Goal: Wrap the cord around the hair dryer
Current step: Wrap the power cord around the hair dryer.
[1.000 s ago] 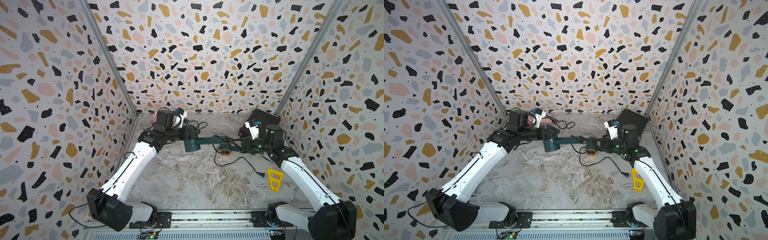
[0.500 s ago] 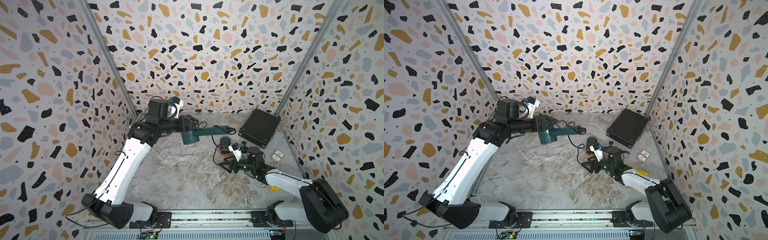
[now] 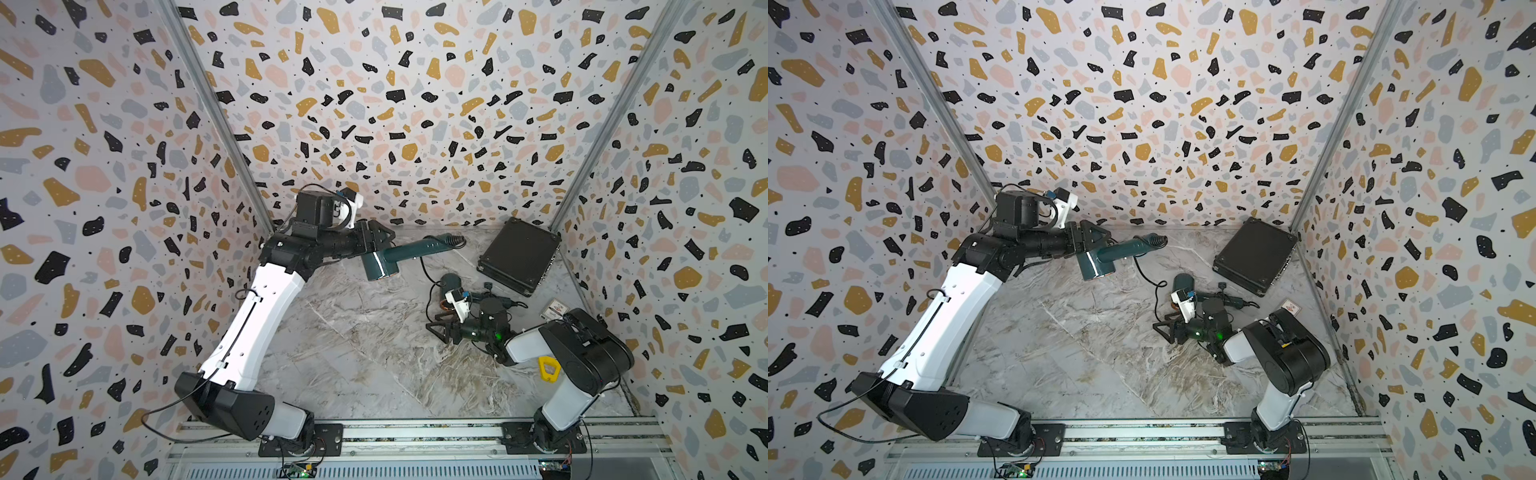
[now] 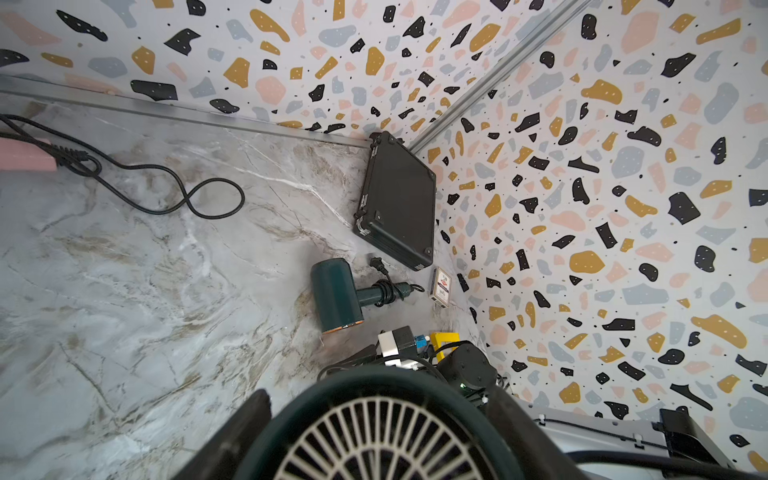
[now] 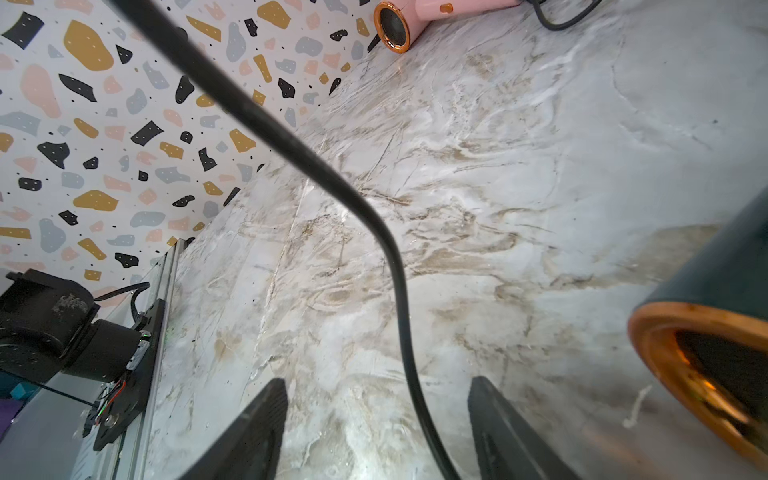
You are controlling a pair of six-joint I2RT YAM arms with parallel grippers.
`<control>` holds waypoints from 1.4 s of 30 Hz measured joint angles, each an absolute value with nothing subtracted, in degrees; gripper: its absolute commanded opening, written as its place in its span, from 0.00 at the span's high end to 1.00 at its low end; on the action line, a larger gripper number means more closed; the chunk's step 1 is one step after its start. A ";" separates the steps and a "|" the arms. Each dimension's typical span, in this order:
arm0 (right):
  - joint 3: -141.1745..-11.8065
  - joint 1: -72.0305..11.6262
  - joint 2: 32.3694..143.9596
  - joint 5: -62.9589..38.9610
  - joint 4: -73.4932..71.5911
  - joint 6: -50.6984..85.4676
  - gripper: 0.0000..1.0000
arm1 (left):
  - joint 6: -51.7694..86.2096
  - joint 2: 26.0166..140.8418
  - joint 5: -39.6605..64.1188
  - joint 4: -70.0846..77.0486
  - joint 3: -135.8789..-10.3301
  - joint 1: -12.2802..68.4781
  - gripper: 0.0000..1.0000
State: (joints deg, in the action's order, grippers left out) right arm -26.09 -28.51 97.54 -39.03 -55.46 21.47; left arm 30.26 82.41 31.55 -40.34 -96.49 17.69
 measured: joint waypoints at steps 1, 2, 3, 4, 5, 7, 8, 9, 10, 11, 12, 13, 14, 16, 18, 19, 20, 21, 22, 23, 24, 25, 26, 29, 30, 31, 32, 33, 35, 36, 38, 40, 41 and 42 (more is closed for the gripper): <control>-26.81 -28.64 97.54 -39.03 -54.22 21.06 0.28 | 30.37 82.41 31.79 -40.32 -96.49 17.61 1.00; -27.57 -28.77 97.54 -39.03 -52.88 20.53 0.29 | 30.55 82.43 32.05 -40.29 -96.49 17.41 1.00; -28.53 -28.93 97.54 -38.98 -51.31 19.92 0.30 | 30.72 82.43 32.29 -40.25 -96.49 17.28 1.00; -29.50 -29.02 97.54 -39.00 -49.80 19.22 0.31 | 30.81 82.43 32.53 -40.21 -96.49 17.08 1.00; -30.17 -29.06 97.54 -38.98 -48.71 18.83 0.31 | 30.92 82.43 32.71 -40.21 -96.53 16.93 1.00; -31.53 -29.26 97.54 -38.94 -45.93 17.63 0.33 | 31.14 82.43 33.06 -40.16 -96.53 16.49 1.00; -32.14 -29.36 97.54 -38.94 -44.31 16.99 0.34 | 31.24 82.43 33.30 -40.14 -96.55 16.34 1.00; -32.82 -29.54 97.54 -38.81 -42.48 16.10 0.35 | 31.40 82.43 33.63 -40.01 -96.57 16.14 1.00; -33.41 -29.71 97.56 -38.68 -40.75 15.29 0.37 | 31.62 82.43 33.89 -39.77 -96.57 16.05 1.00; -33.80 -29.91 97.67 -38.61 -39.59 14.55 0.40 | 31.81 82.43 34.09 -39.55 -96.57 15.92 1.00; -34.09 -30.09 97.82 -38.57 -38.76 14.09 0.44 | 31.97 82.43 34.22 -39.35 -96.57 15.81 1.00; -34.20 -30.26 98.08 -38.57 -38.09 13.65 0.50 | 32.16 82.43 34.39 -39.16 -96.57 15.75 1.00; -34.20 -30.37 98.30 -38.50 -37.67 13.39 0.57 | 32.23 82.43 34.50 -39.03 -96.57 15.68 1.00; -34.06 -30.46 98.65 -38.11 -36.91 13.39 0.75 | 32.25 82.43 34.57 -38.85 -96.57 15.35 1.00; -33.78 -30.52 98.52 -37.56 -36.34 13.32 0.91 | 32.18 82.61 34.48 -38.85 -96.57 15.09 1.00; -33.63 -30.59 98.28 -36.99 -35.79 13.28 0.97 | 32.10 82.78 34.11 -38.89 -96.57 15.03 1.00; -33.52 -30.61 97.91 -36.40 -35.05 13.17 1.00 | 31.92 83.02 33.76 -38.96 -96.57 14.98 1.00; -33.41 -30.61 97.27 -35.66 -33.87 13.17 1.00 | 31.77 83.42 33.23 -38.94 -96.57 14.85 1.00; -33.36 -30.61 96.55 -34.96 -32.62 12.95 1.00 | 31.57 83.85 32.58 -38.94 -96.57 14.76 1.00; -33.36 -30.61 95.70 -34.24 -31.35 12.97 1.00 | 31.44 84.25 31.97 -38.89 -96.49 14.72 1.00; -33.34 -30.61 94.76 -33.63 -30.04 12.99 1.00 | 31.22 84.73 31.03 -38.79 -96.25 14.68 1.00; -33.32 -30.61 93.69 -33.10 -28.73 13.02 1.00 | 31.09 85.12 29.93 -38.63 -95.92 14.61 1.00; -33.32 -30.68 92.33 -32.51 -27.00 13.02 1.00 | 31.03 85.62 28.16 -38.46 -95.48 14.61 1.00; -33.74 -31.35 87.92 -30.92 -20.14 12.16 1.00 | 30.89 86.87 20.56 -36.67 -93.30 14.72 1.00; -34.28 -32.01 86.39 -30.13 -16.75 11.44 1.00 | 30.87 87.26 17.21 -35.46 -92.03 14.74 1.00; -34.92 -32.75 84.99 -29.36 -13.85 10.72 1.00 | 30.85 87.72 14.20 -34.44 -90.89 14.76 1.00; -35.64 -33.71 83.24 -28.34 -10.46 9.82 1.00 | 30.76 88.31 10.90 -33.26 -89.56 14.79 1.00; -36.36 -34.41 81.23 -27.27 -7.16 8.91 1.00 | 30.63 89.03 7.92 -32.29 -88.29 14.79 1.00; -37.60 -35.46 77.19 -25.71 -1.78 7.18 1.00 | 30.02 90.78 2.90 -30.70 -85.89 14.79 1.00; -38.30 -35.66 74.87 -24.75 1.04 6.11 1.00 | 29.36 91.66 0.69 -30.28 -84.84 14.81 1.00; -39.99 -35.64 71.00 -23.20 5.63 4.34 1.00 | 27.86 93.19 -3.51 -29.76 -82.87 14.98 1.00; -42.54 -35.64 68.60 -21.63 9.54 2.74 1.00 | 26.02 94.06 -6.28 -29.74 -81.08 15.53 1.00; -44.40 -35.64 67.92 -20.64 11.55 1.89 1.00 | 24.95 94.35 -7.25 -29.98 -80.36 15.97 1.00; -46.30 -35.64 67.75 -19.62 13.15 1.06 1.00 | 23.66 94.43 -8.05 -30.22 -79.85 16.45 1.00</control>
